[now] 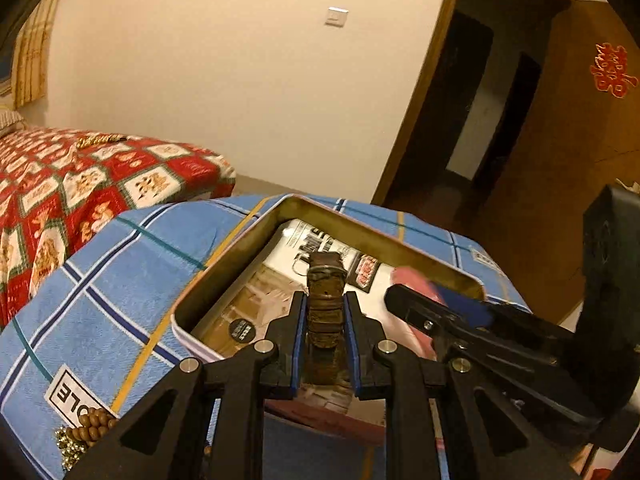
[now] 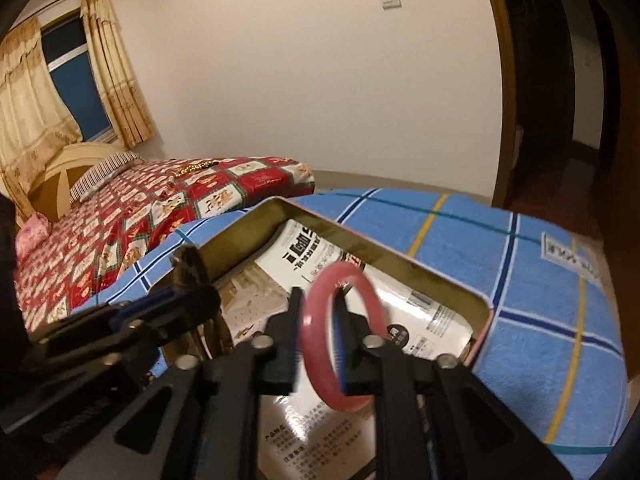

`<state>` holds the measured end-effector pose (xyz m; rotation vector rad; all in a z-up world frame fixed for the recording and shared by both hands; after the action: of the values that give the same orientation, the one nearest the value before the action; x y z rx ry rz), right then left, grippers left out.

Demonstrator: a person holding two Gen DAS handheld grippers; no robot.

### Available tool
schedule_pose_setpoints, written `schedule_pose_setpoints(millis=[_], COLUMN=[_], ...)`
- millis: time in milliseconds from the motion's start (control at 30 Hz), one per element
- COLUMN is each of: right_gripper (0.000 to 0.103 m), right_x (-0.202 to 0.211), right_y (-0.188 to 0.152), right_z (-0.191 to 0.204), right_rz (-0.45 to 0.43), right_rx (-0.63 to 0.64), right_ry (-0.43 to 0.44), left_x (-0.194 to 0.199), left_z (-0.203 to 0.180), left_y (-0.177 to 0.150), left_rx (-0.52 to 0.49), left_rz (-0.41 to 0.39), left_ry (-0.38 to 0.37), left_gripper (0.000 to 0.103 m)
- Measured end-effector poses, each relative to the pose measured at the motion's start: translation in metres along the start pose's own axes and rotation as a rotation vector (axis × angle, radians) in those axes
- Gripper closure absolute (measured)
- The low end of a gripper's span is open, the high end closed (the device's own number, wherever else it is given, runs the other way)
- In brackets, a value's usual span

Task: Organize jewelry
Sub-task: 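Drop the pink bangle in the tin with the right tool while the left drops the strap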

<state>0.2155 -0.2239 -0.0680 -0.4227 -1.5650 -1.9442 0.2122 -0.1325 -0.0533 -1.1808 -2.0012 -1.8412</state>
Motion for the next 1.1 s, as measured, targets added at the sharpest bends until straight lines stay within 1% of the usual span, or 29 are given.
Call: schedule_pose_setpoints(millis=[33,67,100,133,167,200,233,300,367,433,500,633,733,800,1000,1100], right_gripper=[0.051,0.044,0.038,0.034,0.031,0.024,0.021,0.019,0.016,0.015,0.015,0.015,0.015,0.015,0.015,0.015], right_x=[-0.001,-0.001,0.002,0.004,0.01,0.014,0.022,0.03,0.038,0.041,0.04,0.047,0.052,0.053,0.058,0.063], right_y=[-0.001,-0.001,-0.001,0.001,0.003,0.004,0.005,0.009,0.011,0.011,0.011,0.011,0.01,0.009,0.0,-0.009], right_z=[-0.004,-0.008,-0.013,-0.016,-0.02,-0.023,-0.027,-0.032,-0.037,-0.042,-0.045,-0.049,-0.046,-0.042,-0.025,-0.02], right_rz=[0.012,0.014,0.005,-0.007,-0.029,-0.044,-0.072,-0.116,-0.156,-0.175,-0.177,-0.209,-0.227,-0.229,-0.239,-0.228], right_rx=[-0.023,-0.035,-0.055,-0.074,-0.105,-0.122,-0.148,-0.166,-0.183,-0.201,-0.207,-0.191,-0.16,-0.139,-0.074,-0.075], right_ry=[0.0,-0.014,-0.013,-0.003,0.014,0.024,0.029,0.02,0.002,-0.027,-0.049,-0.106,-0.147,-0.161,-0.198,-0.205], left_x=[0.0,-0.001,-0.002,-0.002,-0.001,0.001,0.003,0.009,0.017,0.027,0.036,0.057,0.065,0.068,0.069,0.076], left_z=[0.003,0.005,0.007,0.009,0.009,0.009,0.008,0.008,0.01,0.012,0.014,0.015,0.013,0.011,-0.001,-0.007], left_y=[0.0,0.0,-0.001,-0.002,-0.003,-0.002,-0.002,0.001,0.002,0.002,0.0,-0.014,-0.024,-0.03,-0.051,-0.055], left_rx=[0.011,0.015,0.017,0.018,0.018,0.019,0.019,0.016,0.009,0.012,0.023,0.019,0.007,0.002,-0.048,-0.067], left_rz=[-0.005,-0.004,-0.002,-0.006,-0.013,-0.021,-0.03,-0.059,-0.09,-0.115,-0.133,-0.166,-0.171,-0.164,-0.118,-0.134], left_ry=[0.005,0.017,0.034,0.05,0.051,0.047,0.041,0.051,0.085,0.106,0.109,0.136,0.16,0.16,0.174,0.165], left_gripper=[0.08,0.069,0.063,0.049,0.041,0.041,0.041,0.04,0.04,0.04,0.04,0.04,0.04,0.04,0.04,0.04])
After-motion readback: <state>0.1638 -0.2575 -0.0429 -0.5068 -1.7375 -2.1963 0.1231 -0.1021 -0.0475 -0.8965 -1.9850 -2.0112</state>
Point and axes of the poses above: each gripper's, at about its wrist camera, not at the fingertips, and x roughly against the way its jaws point, z to its left, y to its top, the point moved 7 cm from there along -x, roughly the way its jaws point, and after that the axes turned 3 degrees about y, right-handed, at the moved point
